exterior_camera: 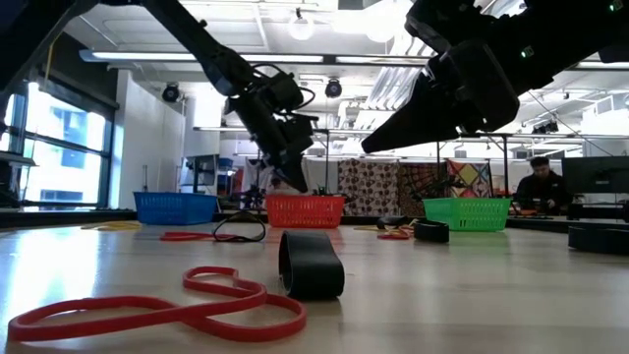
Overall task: Sort rubber bands into baskets
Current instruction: Put the yellow rubberband into the orange bin, then put the black rubberband into the green bin
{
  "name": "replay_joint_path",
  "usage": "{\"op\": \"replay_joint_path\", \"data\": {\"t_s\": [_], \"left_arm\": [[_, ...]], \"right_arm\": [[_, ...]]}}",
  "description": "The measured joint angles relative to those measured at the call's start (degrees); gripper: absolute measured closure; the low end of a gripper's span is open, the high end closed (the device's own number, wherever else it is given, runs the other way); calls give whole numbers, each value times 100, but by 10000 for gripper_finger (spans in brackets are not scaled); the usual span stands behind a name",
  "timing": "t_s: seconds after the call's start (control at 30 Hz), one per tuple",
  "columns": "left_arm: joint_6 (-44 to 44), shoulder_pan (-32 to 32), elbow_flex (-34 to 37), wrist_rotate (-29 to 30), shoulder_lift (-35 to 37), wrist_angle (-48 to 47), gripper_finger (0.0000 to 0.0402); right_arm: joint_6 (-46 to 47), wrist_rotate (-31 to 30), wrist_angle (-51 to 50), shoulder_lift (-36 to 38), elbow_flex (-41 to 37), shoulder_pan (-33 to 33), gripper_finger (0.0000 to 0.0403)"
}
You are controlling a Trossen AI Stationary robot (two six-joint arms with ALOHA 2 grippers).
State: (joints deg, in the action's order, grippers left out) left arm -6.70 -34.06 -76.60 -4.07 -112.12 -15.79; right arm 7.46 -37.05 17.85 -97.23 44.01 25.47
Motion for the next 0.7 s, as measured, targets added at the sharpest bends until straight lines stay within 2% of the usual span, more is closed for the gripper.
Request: {"op": "replay_joint_path", "data": {"t_s": [0.17,0.33,0.53,0.7], "left_arm": [[2,43,-37,17,-2,-77,397],[-62,104,-37,89,-2,-168,364],[-383,264,-37,741,112,-300,314],[-879,544,22,977,303,-481,308]], "right_arm": [[0,2,-1,0,0,0,403],[0,2,-2,0,0,1,403],[0,2,-2,0,0,0,403],[2,5,-57,2,1,0,403]]}}
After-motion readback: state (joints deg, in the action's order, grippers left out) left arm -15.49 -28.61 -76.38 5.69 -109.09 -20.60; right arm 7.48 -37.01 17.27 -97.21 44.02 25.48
